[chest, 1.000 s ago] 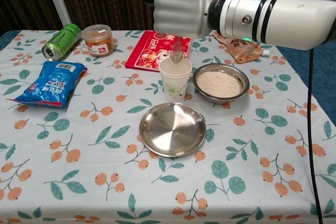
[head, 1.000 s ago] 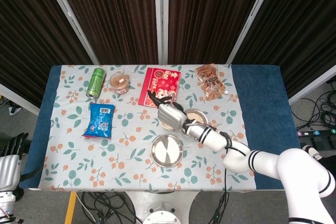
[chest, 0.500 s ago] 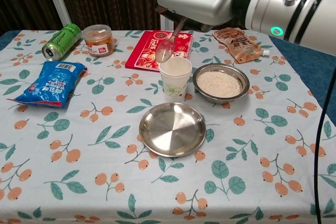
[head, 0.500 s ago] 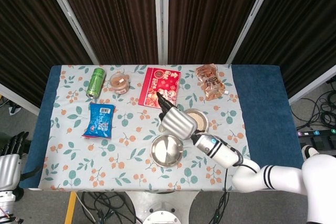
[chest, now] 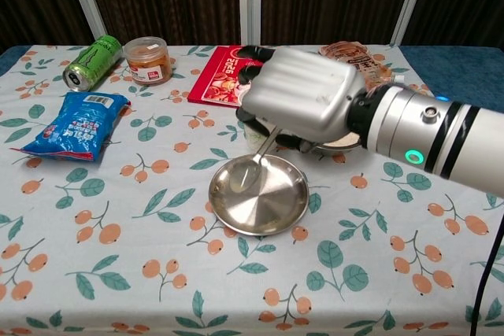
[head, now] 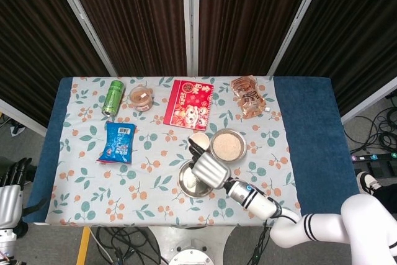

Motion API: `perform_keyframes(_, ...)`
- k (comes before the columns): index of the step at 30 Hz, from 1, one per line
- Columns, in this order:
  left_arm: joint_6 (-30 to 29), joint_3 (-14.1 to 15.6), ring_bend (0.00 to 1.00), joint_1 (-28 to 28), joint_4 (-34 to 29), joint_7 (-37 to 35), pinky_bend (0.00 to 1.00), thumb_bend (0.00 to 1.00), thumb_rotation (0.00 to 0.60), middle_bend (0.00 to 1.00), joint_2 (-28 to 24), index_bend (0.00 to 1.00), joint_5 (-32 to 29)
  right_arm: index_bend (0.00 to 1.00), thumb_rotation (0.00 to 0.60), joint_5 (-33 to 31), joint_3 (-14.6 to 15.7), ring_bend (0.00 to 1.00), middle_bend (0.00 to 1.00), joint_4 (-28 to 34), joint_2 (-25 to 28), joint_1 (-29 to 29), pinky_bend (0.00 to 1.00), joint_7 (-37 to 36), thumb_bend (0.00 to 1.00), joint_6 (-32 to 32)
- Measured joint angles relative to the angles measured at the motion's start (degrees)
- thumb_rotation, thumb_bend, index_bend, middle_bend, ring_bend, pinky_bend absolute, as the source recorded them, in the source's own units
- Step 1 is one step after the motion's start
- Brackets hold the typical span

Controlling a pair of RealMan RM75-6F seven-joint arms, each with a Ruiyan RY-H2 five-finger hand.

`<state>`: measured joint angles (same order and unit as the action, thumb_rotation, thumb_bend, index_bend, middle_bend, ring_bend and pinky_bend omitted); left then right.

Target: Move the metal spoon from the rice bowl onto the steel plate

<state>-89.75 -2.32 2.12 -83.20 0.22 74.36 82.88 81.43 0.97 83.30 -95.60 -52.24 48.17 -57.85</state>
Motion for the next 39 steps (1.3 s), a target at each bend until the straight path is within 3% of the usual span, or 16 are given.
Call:
perform_keyframes(6, -0.1, 0.1, 0.12, 0.2, 0.9, -0.9, 0.21, 0.06, 0.6, 0.18, 0.4, 0.12, 0.1, 0.49, 0.6, -0.8, 0.4, 0.15, 0.47, -4.1, -3.5, 0.8, 0.0, 0.7, 0.33, 2.4)
perform_keyframes(14, -0.4, 0.3, 0.12, 0.7, 1.9, -1.8, 0.21, 0.06, 0.6, 0.18, 0.8, 0.12, 0.2, 0.15, 0.6, -2.2, -0.2, 0.01, 0.27, -5.8, -4.9, 1.7, 0.0, 1.8, 0.31, 4.0)
perform_keyframes(20, -0.3, 0.1, 0.12, 0.5, 1.6, -1.7, 0.21, 0.06, 0.6, 0.18, 0.5, 0.12, 0.3, 0.12, 0.6, -1.1, -0.8, 0.01, 0.24, -2.1, -2.4, 2.4, 0.0, 1.8, 0.3, 2.2)
perform_keyframes(26, 0.4, -0.3, 0.12, -0.2, 1.3, -1.2, 0.21, 0.06, 0.6, 0.18, 0.1, 0.12, 0.4, 0.17, 0.6, 2.3, -1.0, 0.08, 0.29, 7.3, 6.5, 6.0, 0.04, -0.8, 0.31, -6.3)
perform_keyframes(31, 1.0, -0.6, 0.12, -1.1, 1.0, -0.7, 0.21, 0.06, 0.6, 0.18, 0.2, 0.12, 0.9, 0.2, 0.6, 1.8, -0.1, 0.08, 0.28, 14.3, 17.9, 14.1, 0.06, -5.5, 0.31, -15.6)
perform_keyframes(39, 2.3, -0.8, 0.12, -2.8, -1.2, 1.5, 0.21, 0.06, 0.6, 0.18, -0.2, 0.12, 1.9, 0.11, 0.6, -0.9, 2.3, 0.02, 0.18, 15.1, 27.2, 27.8, 0.05, -24.2, 0.31, -26.9)
